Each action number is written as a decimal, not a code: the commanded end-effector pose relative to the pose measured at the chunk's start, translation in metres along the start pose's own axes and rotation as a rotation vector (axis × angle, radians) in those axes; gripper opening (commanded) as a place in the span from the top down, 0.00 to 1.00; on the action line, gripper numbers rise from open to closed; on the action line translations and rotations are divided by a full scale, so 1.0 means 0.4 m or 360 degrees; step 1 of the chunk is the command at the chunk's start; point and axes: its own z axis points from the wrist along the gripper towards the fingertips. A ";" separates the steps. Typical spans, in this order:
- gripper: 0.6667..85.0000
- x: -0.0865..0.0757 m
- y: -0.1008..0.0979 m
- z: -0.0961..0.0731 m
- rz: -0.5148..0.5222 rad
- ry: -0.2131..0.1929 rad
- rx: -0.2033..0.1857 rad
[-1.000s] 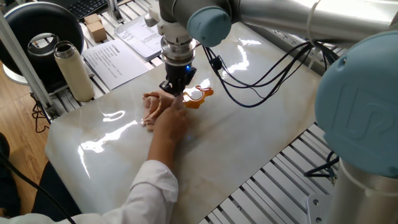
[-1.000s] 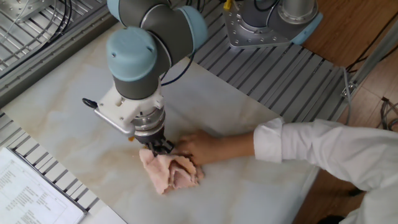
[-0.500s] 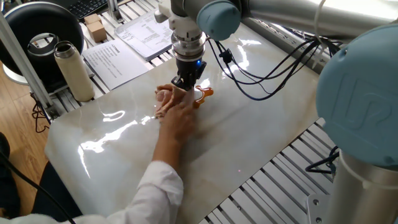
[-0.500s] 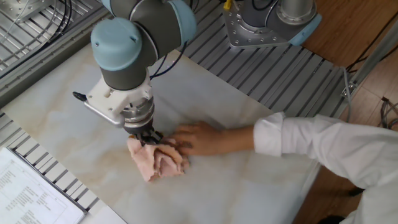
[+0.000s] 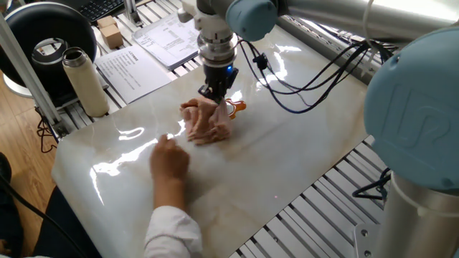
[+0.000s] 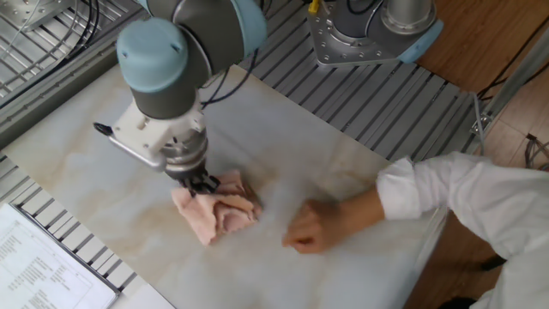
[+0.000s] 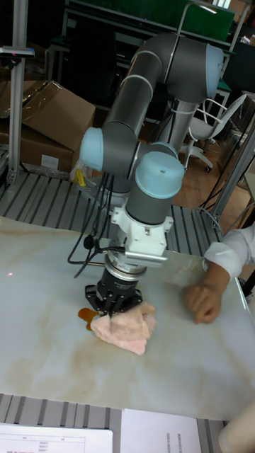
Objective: Clean the table with a cloth
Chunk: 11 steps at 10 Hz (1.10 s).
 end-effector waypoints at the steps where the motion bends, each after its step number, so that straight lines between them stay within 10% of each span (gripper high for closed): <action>1: 0.99 0.041 -0.139 0.010 -0.0192 -0.0024 0.0050; 8: 0.99 0.070 -0.204 0.019 -0.0078 0.0019 0.0192; 11: 0.99 0.143 -0.447 0.031 -0.0393 -0.0012 0.0194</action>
